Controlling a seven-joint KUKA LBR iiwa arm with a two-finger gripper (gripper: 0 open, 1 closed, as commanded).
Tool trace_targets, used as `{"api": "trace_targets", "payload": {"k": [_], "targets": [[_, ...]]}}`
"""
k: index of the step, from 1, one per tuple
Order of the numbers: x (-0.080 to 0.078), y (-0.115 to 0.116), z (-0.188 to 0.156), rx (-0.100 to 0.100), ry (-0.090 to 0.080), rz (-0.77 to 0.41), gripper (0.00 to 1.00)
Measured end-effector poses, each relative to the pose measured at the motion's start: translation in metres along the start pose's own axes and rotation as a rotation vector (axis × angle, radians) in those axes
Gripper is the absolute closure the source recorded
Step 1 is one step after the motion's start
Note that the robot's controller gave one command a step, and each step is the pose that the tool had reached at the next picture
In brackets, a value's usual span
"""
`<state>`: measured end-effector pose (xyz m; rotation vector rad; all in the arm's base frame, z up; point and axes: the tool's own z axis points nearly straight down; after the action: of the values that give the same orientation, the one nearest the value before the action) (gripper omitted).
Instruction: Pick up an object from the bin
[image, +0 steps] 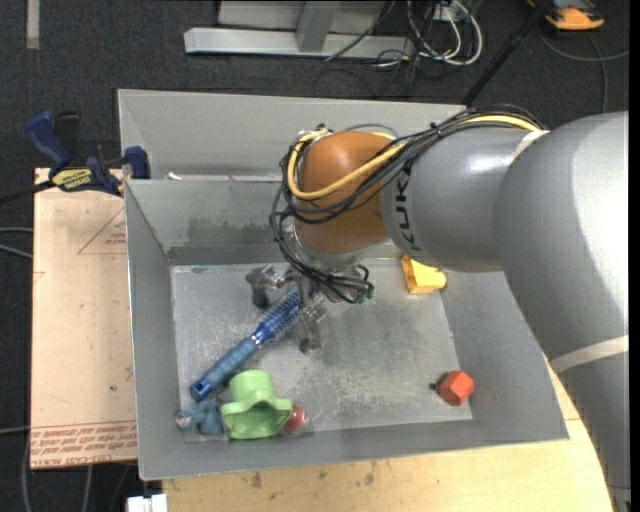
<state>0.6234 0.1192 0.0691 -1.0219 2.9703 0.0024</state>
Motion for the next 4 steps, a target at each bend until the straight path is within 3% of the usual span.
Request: {"api": "trace_targets", "payload": {"k": [1, 2, 4], "targets": [[-0.001, 0.0, 0.0, -0.001, -0.002, 0.004, 0.0], [0.0, 0.0, 0.0, -0.002, -0.002, 0.004, 1.0], [-0.002, 0.0, -0.035, 0.001, -0.003, 0.008, 1.0]]}}
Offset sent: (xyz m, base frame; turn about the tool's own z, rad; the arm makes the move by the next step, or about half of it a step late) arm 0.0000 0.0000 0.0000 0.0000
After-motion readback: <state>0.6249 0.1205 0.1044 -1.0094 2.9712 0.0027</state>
